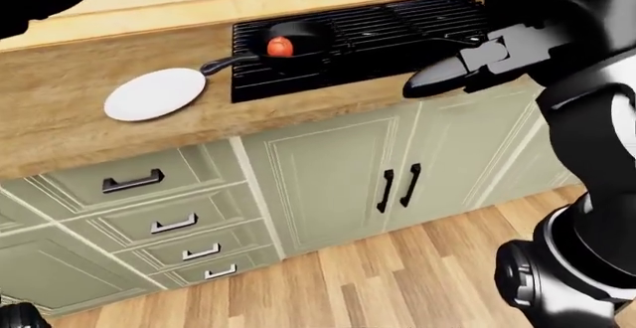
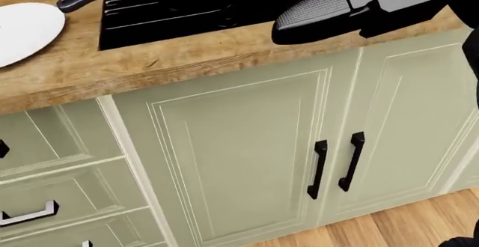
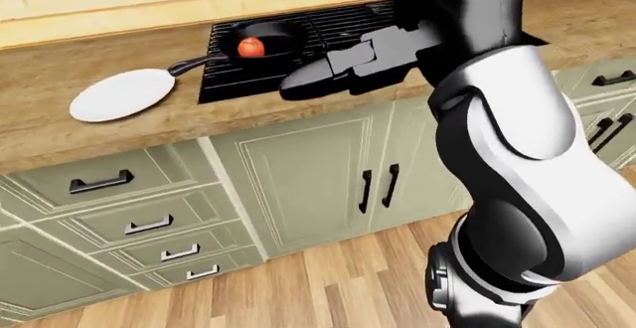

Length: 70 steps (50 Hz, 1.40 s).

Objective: Pick the tomato from the pan and place it on the plate.

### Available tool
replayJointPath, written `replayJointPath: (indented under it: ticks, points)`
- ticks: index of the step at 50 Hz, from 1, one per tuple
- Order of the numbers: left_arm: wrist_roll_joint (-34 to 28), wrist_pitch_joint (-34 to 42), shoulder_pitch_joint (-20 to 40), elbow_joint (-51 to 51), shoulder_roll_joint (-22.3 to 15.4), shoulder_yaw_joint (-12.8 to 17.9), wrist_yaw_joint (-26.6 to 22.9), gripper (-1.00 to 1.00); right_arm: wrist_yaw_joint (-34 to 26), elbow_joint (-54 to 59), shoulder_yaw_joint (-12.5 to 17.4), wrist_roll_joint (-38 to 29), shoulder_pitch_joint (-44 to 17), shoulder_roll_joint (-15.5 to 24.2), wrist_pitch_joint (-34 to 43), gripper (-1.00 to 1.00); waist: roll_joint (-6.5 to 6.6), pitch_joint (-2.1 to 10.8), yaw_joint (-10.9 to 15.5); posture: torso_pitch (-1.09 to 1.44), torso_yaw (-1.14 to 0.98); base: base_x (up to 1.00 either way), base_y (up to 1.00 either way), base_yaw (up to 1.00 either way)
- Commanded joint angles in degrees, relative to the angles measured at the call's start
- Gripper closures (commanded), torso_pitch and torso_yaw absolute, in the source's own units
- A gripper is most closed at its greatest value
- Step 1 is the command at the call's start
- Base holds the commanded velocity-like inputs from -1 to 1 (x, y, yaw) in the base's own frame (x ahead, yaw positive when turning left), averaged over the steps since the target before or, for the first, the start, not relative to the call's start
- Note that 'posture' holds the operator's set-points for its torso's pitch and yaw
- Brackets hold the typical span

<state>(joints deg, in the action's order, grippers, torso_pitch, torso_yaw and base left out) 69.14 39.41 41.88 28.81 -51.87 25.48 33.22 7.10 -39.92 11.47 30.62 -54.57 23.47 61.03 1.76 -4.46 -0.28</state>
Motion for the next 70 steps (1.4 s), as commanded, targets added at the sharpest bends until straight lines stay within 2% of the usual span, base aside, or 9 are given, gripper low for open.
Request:
replayJointPath:
  ticks: [1,12,15,26,36,50,59,62,70]
  points:
    - [-0.3,-1.3,1.2,0.4,-0.9,0.8,-0.2,-1.0,0.1,-0.3,0.9,-0.6,-1.4,0.5,-1.8,-1.0,0.18,0.82,-0.1,0.0,0.0,0.09,0.66,0.0]
    - [-1.4,-0.5,1.8,0.8,-0.2,0.3,-0.5,-1.0,-0.1,-0.1,0.6,-1.7,-1.4,0.7,-1.5,-1.0,-2.25,2.51,0.1,0.0,0.0,0.07,0.48,0.0]
    - [-1.2,-0.4,1.7,0.8,-0.3,0.5,-0.5,-1.0,-0.3,0.0,0.1,-2.4,-1.3,0.6,-1.5,-1.0,4.91,1.9,-0.1,0.0,0.0,0.0,0.09,0.0]
    - [-1.3,-0.4,1.9,0.8,-0.3,0.2,-0.5,-1.0,0.2,-0.4,1.1,-6.6,-1.3,-0.9,-3.5,-1.0,0.66,-0.55,-0.2,0.0,0.0,0.0,0.01,0.0]
    - [-1.1,-0.2,2.5,0.9,-0.2,0.0,-0.3,-1.0,0.2,-0.3,0.7,-5.8,-0.8,-0.7,-3.9,-1.0,-4.19,2.43,0.5,0.0,0.0,0.0,0.0,0.44]
    - [-1.0,0.3,2.2,1.5,0.0,0.3,0.0,-1.0,0.4,-0.8,0.2,-5.4,-0.2,-0.8,-3.8,-1.0,3.93,2.55,0.5,0.0,0.0,0.0,0.0,0.63]
    - [-1.4,0.3,2.6,1.5,0.3,-0.3,-0.1,-1.0,-0.3,-0.2,0.8,-6.7,-0.4,-0.6,-3.4,-1.0,0.31,-0.29,0.4,0.0,0.0,0.0,0.0,0.26]
    - [-1.6,0.5,2.8,1.5,0.5,-0.5,-0.1,-1.0,-0.5,-0.3,1.1,-6.2,-0.4,-0.4,-3.8,-1.0,-2.67,1.99,1.1,0.0,0.0,0.03,0.0,0.0]
    - [-1.5,0.6,3.1,1.4,0.1,-0.1,-0.3,-1.0,-0.5,-0.3,0.3,-7.1,0.0,-0.3,-4.0,-1.0,0.96,0.53,-0.2,0.0,0.0,0.28,0.0,0.0]
